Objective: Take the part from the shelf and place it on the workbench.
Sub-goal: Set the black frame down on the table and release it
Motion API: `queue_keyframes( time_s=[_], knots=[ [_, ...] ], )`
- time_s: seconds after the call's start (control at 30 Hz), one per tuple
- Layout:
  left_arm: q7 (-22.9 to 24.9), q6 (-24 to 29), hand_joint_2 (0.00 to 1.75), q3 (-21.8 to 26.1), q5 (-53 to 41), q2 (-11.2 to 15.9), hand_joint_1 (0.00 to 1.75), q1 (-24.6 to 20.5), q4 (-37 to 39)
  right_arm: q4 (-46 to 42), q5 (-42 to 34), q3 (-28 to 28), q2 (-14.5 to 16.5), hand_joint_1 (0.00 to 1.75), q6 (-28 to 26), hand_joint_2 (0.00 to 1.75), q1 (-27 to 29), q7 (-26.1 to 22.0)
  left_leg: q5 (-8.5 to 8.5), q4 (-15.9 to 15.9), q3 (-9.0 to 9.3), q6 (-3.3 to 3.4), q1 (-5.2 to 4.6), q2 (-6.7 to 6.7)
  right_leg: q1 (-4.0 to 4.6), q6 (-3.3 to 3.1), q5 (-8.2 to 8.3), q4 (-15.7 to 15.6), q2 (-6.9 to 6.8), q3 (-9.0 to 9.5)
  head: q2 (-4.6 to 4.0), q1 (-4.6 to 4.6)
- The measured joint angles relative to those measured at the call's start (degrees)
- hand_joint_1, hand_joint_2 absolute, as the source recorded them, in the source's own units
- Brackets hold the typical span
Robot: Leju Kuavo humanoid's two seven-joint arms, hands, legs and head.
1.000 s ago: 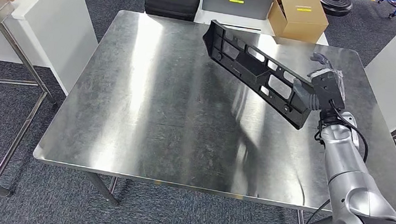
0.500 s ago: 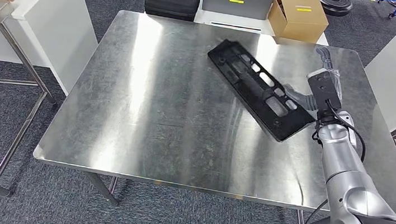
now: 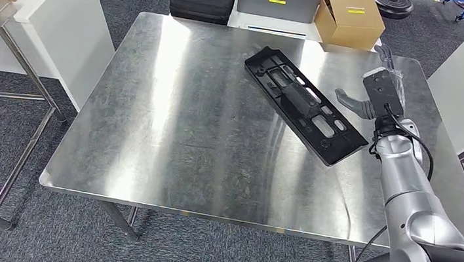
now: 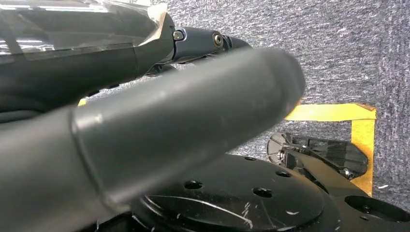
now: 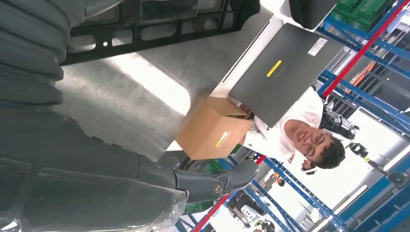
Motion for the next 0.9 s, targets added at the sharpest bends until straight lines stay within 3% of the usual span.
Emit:
queue_keyframes(
  time_s=[0.03, 0.43, 0.7, 0.9],
  knots=[
    [0.03, -0.04, 1.75, -0.02, -0.03, -0.01, 0.00, 0.00, 0.00, 0.00, -0.04, 0.00, -0.26, 0.00, 0.14, 1.75, -0.08, 0.10, 0.00, 0.00, 0.00, 0.00, 0.00, 0.00, 0.00, 0.00, 0.00, 0.00, 0.00, 0.00, 0.00, -0.01],
    [0.31, -1.83, 1.75, -1.50, -1.67, -0.18, 0.00, -0.18, -0.05, -0.11, 0.49, -0.64, -4.61, 0.00, -0.48, 1.75, 0.19, 1.20, 0.00, 0.01, 0.02, 0.00, 0.00, -0.02, 0.00, 0.00, 0.00, -0.01, -0.02, -0.02, 0.00, -0.01],
    [0.67, -4.15, 1.75, -2.75, -2.38, -0.13, 0.00, -0.49, -0.09, -1.77, -1.25, -3.36, -11.66, 0.00, 0.01, 1.75, 3.00, 0.78, -0.01, 0.01, 0.00, 0.01, -0.06, -0.15, -0.02, 0.01, 0.00, -0.04, -0.09, 0.02, 0.00, -0.01],
    [0.65, -5.90, 1.75, -2.86, -2.26, 0.24, 0.00, -0.78, -0.08, -6.29, -2.94, -6.78, -17.81, 0.00, 0.85, 1.75, 8.52, 1.03, -0.03, 0.01, -0.02, 0.02, -0.07, -0.24, -0.02, 0.02, -0.01, -0.05, -0.20, 0.04, 0.00, -0.02]
  ],
)
